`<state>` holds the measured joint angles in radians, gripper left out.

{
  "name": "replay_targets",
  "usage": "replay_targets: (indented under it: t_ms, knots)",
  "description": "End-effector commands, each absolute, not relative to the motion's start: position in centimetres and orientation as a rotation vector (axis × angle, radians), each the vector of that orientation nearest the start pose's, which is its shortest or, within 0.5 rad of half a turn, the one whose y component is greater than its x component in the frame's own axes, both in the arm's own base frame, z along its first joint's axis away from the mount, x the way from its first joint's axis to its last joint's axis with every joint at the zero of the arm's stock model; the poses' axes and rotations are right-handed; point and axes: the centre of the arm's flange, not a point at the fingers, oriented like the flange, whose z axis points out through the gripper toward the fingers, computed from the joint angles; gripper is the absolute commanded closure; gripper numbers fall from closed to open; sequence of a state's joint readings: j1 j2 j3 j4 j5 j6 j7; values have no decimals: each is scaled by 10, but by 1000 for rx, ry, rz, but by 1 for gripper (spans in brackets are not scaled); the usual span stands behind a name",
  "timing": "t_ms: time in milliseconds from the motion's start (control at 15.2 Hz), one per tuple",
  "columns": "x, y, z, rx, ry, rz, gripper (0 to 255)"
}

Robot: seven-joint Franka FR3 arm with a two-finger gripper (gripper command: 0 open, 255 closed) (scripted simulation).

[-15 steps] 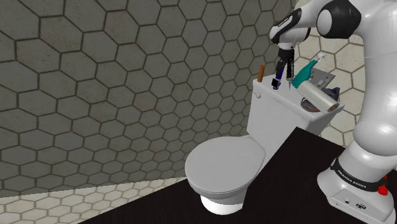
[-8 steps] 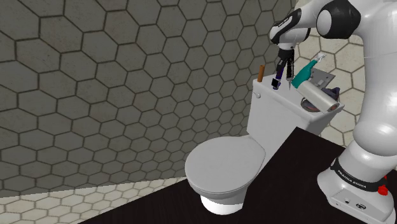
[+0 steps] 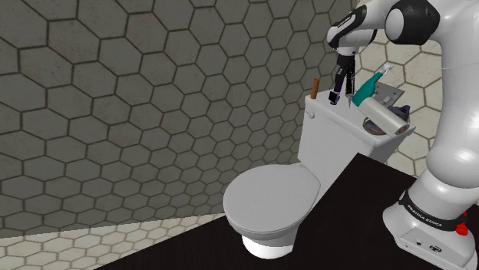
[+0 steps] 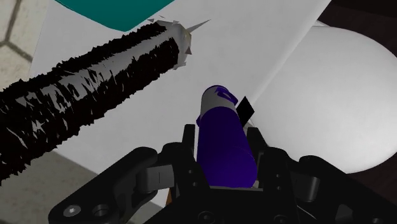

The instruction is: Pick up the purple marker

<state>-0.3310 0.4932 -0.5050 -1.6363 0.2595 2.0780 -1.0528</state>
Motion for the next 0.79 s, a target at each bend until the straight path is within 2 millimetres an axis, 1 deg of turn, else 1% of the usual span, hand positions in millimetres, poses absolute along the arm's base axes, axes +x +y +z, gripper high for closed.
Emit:
replay_targets:
  t_ms: [0,594,726]
  knots:
    - [493,-462,371,-3149,-227,-11,255]
    - [493,-462,419,-3149,-227,-11,255]
    - [493,-462,419,-3149,-227,-11,255]
